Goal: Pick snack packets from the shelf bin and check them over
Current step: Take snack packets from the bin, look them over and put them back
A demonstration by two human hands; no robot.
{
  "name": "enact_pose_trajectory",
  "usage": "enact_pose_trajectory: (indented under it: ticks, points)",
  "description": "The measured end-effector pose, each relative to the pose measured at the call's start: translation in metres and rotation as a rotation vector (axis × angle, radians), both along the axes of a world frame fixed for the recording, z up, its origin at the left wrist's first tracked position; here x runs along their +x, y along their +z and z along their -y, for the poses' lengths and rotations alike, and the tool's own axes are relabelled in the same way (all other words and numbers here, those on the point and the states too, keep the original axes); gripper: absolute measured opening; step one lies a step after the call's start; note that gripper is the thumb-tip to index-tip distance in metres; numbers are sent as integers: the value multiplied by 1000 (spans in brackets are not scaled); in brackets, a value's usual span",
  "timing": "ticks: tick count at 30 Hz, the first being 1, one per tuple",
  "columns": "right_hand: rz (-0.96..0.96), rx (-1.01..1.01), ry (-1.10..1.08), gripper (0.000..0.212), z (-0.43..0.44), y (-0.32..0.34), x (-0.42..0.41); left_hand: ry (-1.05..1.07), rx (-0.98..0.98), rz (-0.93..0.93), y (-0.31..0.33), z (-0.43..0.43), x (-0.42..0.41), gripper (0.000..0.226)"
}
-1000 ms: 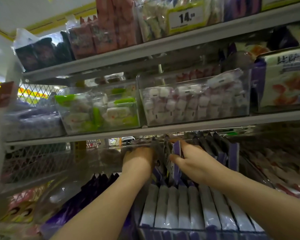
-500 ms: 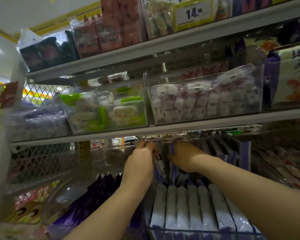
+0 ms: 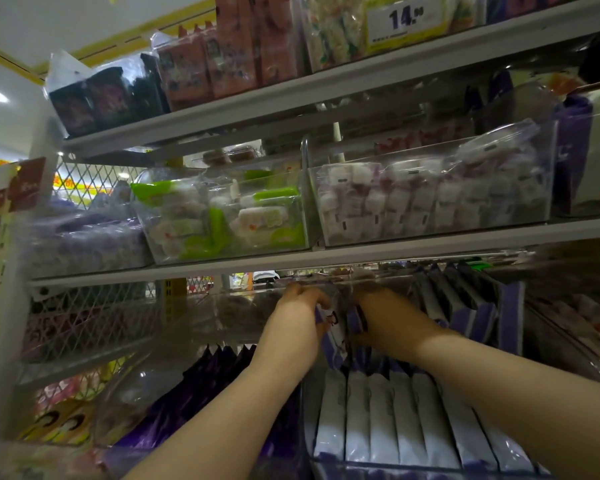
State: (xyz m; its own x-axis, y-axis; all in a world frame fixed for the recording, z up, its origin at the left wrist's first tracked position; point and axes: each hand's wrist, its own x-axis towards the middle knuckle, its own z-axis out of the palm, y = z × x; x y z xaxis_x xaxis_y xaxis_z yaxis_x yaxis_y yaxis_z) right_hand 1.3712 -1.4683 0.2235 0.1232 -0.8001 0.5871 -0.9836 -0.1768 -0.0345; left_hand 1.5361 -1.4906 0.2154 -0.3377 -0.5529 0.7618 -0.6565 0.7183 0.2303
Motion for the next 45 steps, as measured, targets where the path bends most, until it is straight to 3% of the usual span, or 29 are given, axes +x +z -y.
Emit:
enact_pose_trajectory:
  ticks: [4,9,12,19,23,26,29,33,36,38,41,43,45]
  points:
    - [-117,74,-95,24,-4,-4,5,72,38,68,9,3,-7,30]
    - [-372,365,-125,27,-3,-2,8,55,-9,104,13,6,-12,23]
    - [-388,451,-103,27,-11,6,9,124,85,168,20,10,-18,30]
    - [-422,170,-150,29,-60,27,-13,174,121,300,22,14,-15,43]
    - [-387,306,-269,35,-69,30,-35,114,107,252,18,10,-11,44]
    - [-433,255,-325,32,-59,28,-43,71,102,238,14,5,-5,45]
    - [-490,129,-373,33,-60,26,-45,73,79,261,12,0,0,46]
    - [-544,-241,-305,29,-83,13,-46,60,68,272,9,-12,3,50]
    - [-496,-338,-235,25,-103,-2,-42,91,20,287,4,-24,5,54]
    - [-428,-383,-204,24,-118,-9,-38,72,-63,210,-1,-34,8,47]
    - [-302,-535,-99,16,-142,-22,-30,-79,-149,-46,-11,-54,11,29]
    - [-161,-692,35,14,-155,-38,-17,-201,14,-265,-18,-74,11,20]
    - [-68,-773,162,17,-166,-57,-1,-392,403,-485,-28,-100,12,27]
